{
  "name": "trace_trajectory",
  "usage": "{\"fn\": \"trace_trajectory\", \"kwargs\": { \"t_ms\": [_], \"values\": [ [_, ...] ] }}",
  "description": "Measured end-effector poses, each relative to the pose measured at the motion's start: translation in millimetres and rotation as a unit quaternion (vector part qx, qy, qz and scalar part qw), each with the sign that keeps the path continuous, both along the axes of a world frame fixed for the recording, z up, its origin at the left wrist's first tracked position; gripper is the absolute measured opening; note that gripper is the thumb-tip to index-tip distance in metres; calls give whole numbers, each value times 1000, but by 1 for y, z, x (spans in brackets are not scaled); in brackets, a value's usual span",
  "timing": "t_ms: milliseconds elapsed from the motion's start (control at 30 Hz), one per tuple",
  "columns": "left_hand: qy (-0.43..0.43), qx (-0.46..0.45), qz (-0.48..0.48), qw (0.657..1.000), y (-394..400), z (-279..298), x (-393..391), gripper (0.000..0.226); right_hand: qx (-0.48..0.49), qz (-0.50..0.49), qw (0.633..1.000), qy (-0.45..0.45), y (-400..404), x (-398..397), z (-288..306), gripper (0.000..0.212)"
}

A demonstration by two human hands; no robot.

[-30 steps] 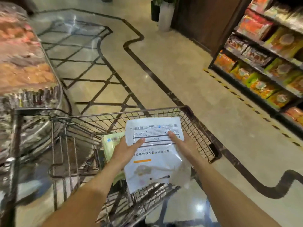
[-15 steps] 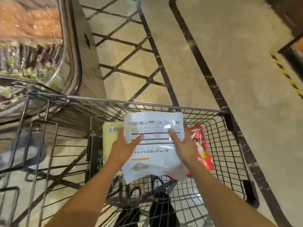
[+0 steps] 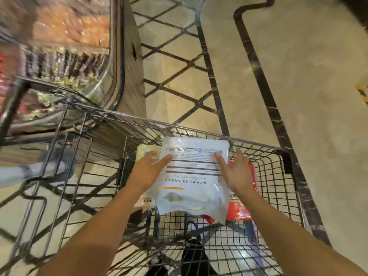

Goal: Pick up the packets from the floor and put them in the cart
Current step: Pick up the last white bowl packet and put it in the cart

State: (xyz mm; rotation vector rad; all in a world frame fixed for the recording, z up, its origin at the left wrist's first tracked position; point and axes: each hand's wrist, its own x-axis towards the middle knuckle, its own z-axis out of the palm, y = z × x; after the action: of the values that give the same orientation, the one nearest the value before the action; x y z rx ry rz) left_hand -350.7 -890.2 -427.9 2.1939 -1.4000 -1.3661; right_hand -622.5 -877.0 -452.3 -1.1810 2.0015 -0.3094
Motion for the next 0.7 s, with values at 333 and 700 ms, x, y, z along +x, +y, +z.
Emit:
{"fn": "trace_trajectory", "kwargs": {
  "t_ms": [333,700],
  "values": [
    [-421,-120,-226,870,75,162,170,93,-167,389,873,242,-24,144,151,113],
    [-558,-160,30,813,364,337,458,96,-398,559,699,202,121,506,336,106]
  ]
}}
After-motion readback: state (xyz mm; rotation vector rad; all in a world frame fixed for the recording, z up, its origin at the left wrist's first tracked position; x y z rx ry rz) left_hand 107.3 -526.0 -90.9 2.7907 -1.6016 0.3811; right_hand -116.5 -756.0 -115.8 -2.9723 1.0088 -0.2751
